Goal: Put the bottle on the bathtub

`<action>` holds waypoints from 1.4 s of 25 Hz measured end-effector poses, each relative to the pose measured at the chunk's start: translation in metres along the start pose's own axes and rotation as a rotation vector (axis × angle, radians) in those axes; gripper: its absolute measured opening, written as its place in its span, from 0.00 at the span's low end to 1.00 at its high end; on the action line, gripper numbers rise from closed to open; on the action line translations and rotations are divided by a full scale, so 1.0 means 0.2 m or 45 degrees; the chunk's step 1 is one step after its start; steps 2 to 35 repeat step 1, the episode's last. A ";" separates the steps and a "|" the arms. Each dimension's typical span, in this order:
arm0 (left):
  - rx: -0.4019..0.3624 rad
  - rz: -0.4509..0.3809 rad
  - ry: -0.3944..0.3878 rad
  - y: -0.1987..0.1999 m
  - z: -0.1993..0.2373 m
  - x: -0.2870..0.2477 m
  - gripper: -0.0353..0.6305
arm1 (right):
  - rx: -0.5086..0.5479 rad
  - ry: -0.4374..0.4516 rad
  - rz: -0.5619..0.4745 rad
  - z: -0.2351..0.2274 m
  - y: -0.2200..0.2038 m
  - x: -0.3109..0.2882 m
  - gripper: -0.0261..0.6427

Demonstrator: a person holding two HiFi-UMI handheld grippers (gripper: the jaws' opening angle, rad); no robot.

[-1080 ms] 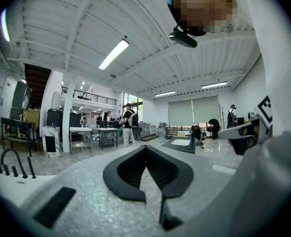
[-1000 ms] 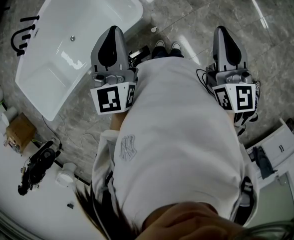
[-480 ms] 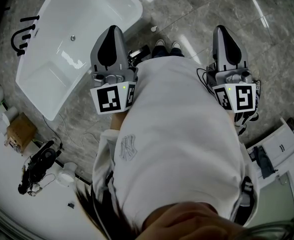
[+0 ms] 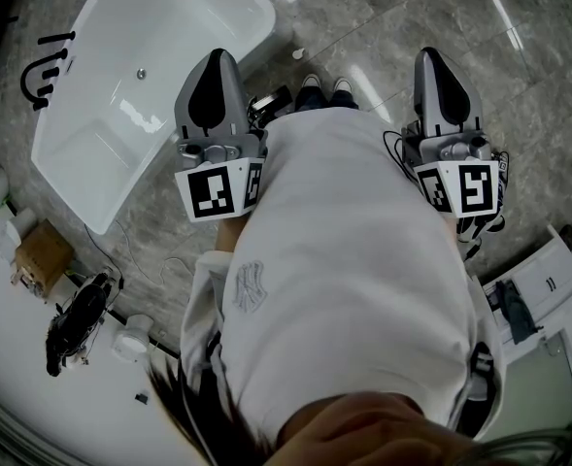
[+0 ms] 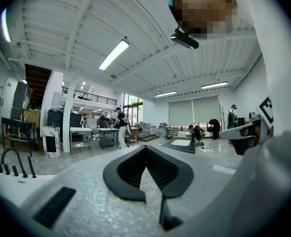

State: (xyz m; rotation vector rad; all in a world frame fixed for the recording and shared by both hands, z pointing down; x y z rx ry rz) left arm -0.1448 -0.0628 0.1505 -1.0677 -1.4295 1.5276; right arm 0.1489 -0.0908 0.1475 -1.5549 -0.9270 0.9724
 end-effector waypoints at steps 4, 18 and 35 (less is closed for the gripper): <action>0.001 -0.001 0.001 0.00 0.00 0.00 0.07 | 0.001 0.000 0.001 0.00 0.00 0.00 0.06; 0.001 -0.001 0.001 0.00 0.00 0.00 0.07 | 0.001 0.000 0.001 0.00 0.00 0.00 0.06; 0.001 -0.001 0.001 0.00 0.00 0.00 0.07 | 0.001 0.000 0.001 0.00 0.00 0.00 0.06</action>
Point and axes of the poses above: the fingertips, and each gripper's own axes: x backward along the fingers, z to its left, y out of its top, the point moved 8 cm from there along x, backward along the fingers, and after that the axes turned 9 degrees about -y, right-handed, at the moved point
